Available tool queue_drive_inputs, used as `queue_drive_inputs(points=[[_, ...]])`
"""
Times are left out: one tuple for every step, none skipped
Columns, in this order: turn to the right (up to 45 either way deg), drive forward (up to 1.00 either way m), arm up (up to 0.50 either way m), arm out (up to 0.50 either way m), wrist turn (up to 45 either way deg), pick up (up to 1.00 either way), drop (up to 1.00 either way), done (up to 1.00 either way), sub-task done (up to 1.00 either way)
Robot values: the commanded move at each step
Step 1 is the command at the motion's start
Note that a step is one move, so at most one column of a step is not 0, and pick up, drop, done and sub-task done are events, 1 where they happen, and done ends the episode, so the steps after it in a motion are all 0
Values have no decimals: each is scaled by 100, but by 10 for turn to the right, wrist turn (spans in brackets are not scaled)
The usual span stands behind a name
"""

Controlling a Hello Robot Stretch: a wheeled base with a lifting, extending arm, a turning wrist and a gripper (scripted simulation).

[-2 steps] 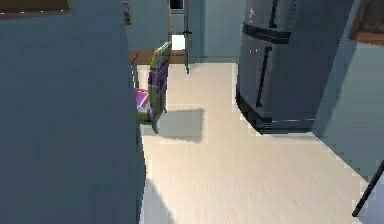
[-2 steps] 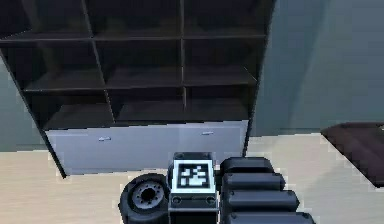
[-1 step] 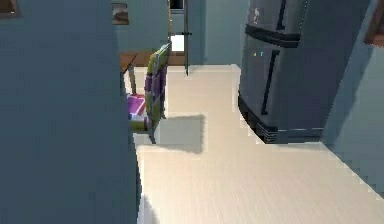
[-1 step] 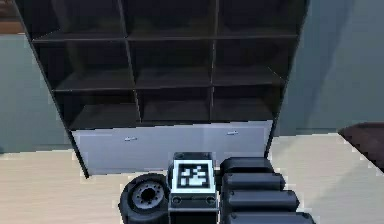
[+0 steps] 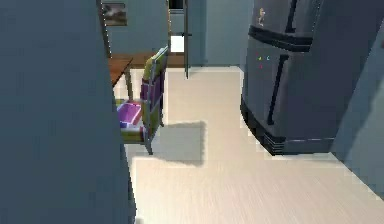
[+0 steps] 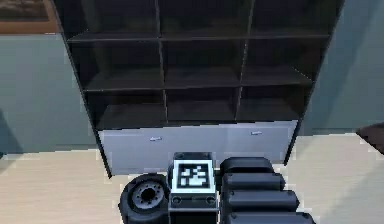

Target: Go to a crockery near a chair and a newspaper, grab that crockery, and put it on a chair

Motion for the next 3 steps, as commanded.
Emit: queue_drive_inputs(points=[[450, 0, 0, 0, 0, 0, 0, 0, 0], [390, 0, 0, 0, 0, 0, 0, 0, 0], [0, 20, 0, 0, 0, 0, 0, 0, 0]])
